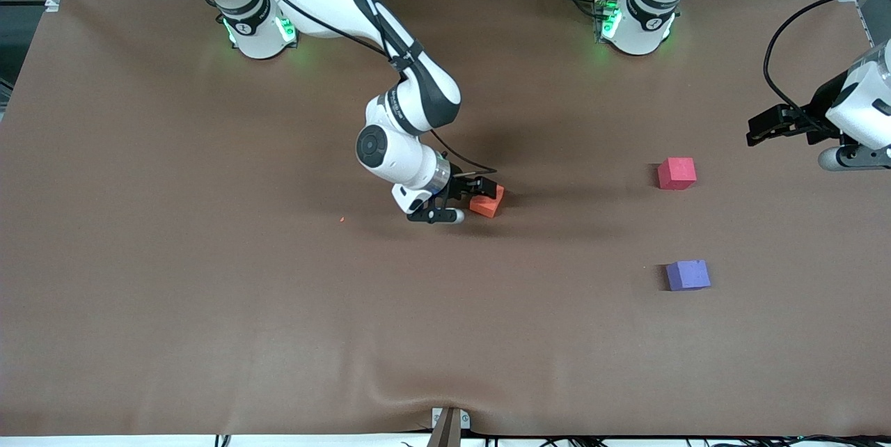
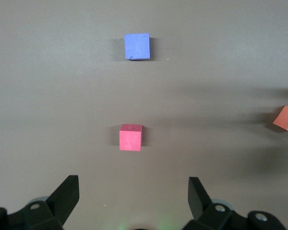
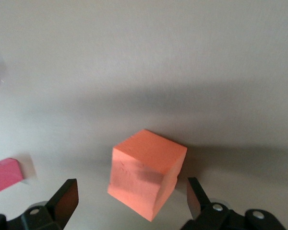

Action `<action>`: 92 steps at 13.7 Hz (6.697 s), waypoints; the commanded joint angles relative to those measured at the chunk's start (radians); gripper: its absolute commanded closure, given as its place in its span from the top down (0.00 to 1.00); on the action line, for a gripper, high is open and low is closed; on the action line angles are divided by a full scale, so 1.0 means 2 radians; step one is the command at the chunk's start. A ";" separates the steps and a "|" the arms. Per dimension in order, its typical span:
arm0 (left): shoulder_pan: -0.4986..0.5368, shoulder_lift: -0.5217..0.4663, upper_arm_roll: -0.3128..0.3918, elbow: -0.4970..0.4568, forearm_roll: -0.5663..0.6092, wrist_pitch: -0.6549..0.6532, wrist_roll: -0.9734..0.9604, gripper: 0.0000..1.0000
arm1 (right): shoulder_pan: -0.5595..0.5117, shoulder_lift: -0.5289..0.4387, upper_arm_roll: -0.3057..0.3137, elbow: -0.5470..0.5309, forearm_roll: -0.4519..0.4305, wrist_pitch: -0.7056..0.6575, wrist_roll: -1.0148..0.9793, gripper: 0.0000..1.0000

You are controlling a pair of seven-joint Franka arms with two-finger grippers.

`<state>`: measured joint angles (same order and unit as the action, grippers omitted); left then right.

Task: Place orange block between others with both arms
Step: 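Release the orange cube and withdraw the right gripper, then reach the left gripper to the orange cube and grasp it, then carry the orange cube with the left gripper between pink and purple cubes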

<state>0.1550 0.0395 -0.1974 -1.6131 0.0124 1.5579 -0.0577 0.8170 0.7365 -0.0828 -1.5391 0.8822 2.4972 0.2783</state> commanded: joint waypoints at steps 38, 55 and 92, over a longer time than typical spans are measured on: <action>-0.347 0.315 -0.009 -0.043 0.085 0.368 -0.936 1.00 | -0.455 -0.303 0.037 0.038 -0.446 -0.525 -0.229 1.00; -0.190 0.203 -0.013 -0.045 0.062 0.231 -0.610 0.00 | -0.474 -0.301 0.036 0.067 -0.440 -0.558 -0.228 1.00; 0.038 0.232 -0.019 -0.190 0.066 0.414 0.004 0.00 | -0.472 -0.300 0.037 0.071 -0.440 -0.567 -0.228 1.00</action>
<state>0.2289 0.5011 -0.2376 -1.9835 0.1493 2.3655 -0.0593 -0.1145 0.1346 -0.0233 -1.4122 0.0082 1.3735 -0.1794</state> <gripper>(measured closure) 0.441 0.000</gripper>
